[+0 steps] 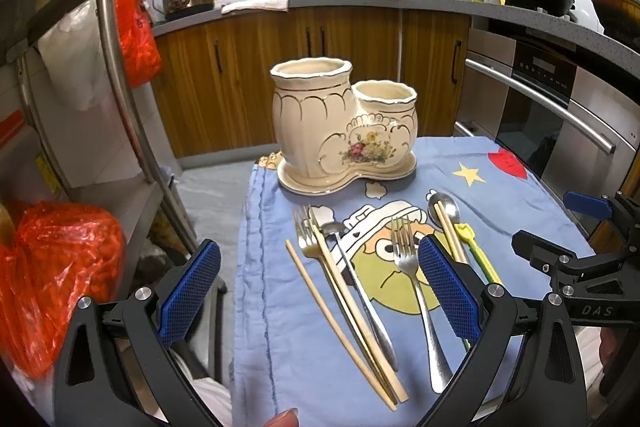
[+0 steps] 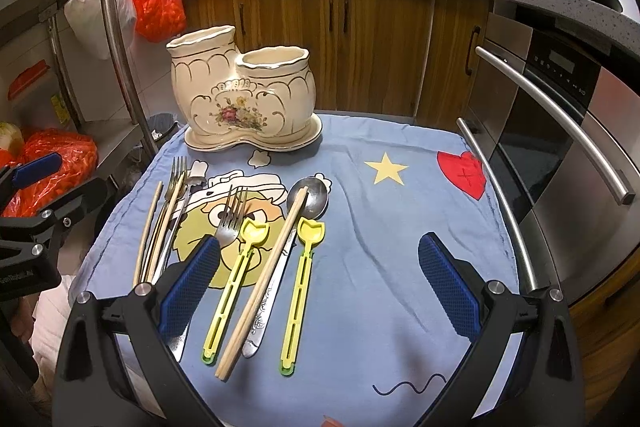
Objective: Organize utensils
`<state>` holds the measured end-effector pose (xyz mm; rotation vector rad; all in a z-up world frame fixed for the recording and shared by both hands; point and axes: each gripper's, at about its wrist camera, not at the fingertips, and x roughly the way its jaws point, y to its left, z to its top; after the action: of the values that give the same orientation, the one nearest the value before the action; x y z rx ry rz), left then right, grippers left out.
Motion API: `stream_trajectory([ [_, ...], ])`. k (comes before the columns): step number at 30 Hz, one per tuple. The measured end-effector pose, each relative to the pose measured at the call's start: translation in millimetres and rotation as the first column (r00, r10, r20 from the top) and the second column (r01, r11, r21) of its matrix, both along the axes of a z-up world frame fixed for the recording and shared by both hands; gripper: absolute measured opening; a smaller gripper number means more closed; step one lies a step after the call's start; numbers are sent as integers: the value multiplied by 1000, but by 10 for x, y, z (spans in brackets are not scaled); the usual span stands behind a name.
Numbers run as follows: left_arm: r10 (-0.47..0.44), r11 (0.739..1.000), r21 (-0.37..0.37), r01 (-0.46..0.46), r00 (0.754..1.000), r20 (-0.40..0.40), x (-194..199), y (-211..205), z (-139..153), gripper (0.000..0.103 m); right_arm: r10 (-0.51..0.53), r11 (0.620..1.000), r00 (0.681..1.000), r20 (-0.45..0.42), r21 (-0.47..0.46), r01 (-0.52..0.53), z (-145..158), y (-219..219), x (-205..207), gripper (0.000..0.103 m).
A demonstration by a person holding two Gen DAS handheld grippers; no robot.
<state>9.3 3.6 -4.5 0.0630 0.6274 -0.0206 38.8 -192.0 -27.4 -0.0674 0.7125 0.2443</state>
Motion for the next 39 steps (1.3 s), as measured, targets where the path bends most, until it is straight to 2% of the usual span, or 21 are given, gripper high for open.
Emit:
stream_trajectory([
  [14,-10,1000,23,10,1000,2,95,-11,247,98,9,1000,1000,-20,-6,-10,165,11,110,98],
  [39,12,999,53,-9,999,-46,358,52,197,98,13,1000,996,-93,-26,-16,12,-11,440,98],
])
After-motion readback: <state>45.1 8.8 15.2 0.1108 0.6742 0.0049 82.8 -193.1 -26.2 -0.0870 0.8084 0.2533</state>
